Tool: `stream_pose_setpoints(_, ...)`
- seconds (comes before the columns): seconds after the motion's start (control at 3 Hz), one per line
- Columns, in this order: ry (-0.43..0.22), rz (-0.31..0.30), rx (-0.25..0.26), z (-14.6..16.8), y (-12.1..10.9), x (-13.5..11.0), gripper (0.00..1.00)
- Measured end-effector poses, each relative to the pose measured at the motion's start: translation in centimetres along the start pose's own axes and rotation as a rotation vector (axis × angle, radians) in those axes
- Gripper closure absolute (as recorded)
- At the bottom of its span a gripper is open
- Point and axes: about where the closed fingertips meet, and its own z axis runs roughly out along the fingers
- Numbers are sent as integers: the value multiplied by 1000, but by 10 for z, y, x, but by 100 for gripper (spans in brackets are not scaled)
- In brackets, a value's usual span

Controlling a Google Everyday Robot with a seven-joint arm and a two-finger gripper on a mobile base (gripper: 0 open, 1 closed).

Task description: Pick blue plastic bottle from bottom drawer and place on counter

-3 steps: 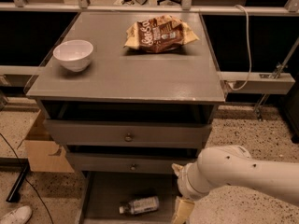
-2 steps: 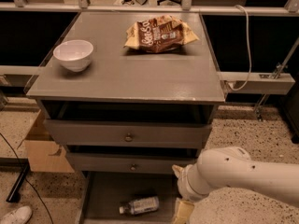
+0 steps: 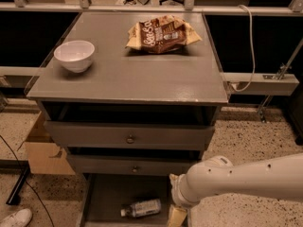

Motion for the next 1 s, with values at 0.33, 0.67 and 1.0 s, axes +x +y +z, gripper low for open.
stream_pose_setpoints(0.33,0,0,0,0,0,0,0)
stream_pose_setpoints(0.67,-23,-3,-14,11,2,-1,0)
stream_pose_setpoints(1.0,-62,-11,-31,35,0,-3,0)
